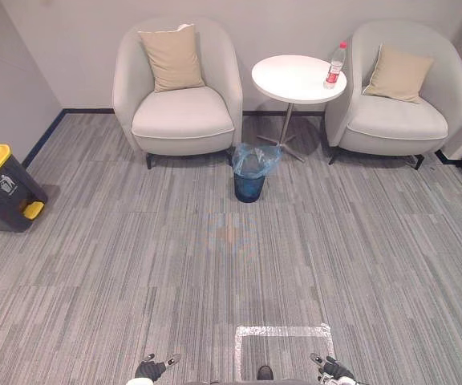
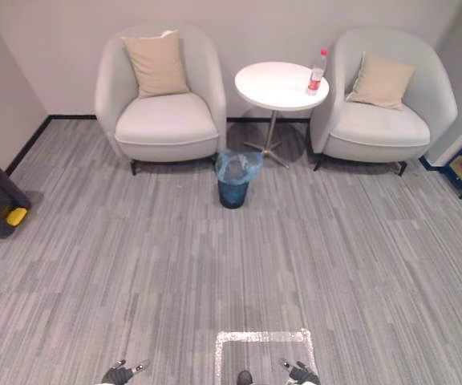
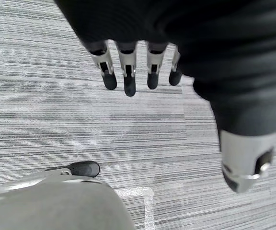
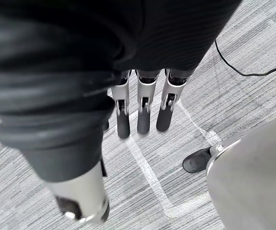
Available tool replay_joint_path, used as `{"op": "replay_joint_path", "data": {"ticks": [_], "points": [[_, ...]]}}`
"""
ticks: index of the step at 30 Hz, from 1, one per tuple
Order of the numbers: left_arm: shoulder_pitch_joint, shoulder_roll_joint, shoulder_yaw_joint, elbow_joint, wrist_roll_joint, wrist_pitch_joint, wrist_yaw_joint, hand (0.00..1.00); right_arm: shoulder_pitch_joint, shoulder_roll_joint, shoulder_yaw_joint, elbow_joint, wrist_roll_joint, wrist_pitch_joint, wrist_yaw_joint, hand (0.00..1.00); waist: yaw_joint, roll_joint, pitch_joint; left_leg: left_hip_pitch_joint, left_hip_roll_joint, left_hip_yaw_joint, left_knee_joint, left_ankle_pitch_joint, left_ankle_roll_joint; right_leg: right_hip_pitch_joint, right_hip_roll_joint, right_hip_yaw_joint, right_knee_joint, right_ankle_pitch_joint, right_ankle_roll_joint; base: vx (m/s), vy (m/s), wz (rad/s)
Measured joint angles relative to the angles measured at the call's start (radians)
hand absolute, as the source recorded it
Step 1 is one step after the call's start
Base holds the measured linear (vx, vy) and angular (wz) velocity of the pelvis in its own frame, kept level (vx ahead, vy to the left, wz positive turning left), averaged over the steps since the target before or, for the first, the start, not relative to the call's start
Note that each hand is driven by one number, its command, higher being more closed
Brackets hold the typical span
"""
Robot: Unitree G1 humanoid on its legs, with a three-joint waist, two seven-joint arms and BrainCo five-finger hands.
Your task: Gather rubbish on tea table into small bin, then transfer packed bag to large trash can.
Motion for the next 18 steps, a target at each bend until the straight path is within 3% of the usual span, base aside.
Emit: {"op": "replay_joint_path", "data": {"ticks": [18], "points": [[-0.005, 0.011, -0.017, 0.006, 0.008, -0.001, 0.002, 0.00, -0.001, 0.007, 0.000, 0.000, -0.002, 0.000, -0.002, 0.00, 0.002, -0.013, 0.007, 0.016, 0.002, 0.012, -0.009, -0.002, -0.002, 0.012, 0.003, 0.007, -0.008, 0.001, -0.001, -0.02, -0.020, -0.01]]}}
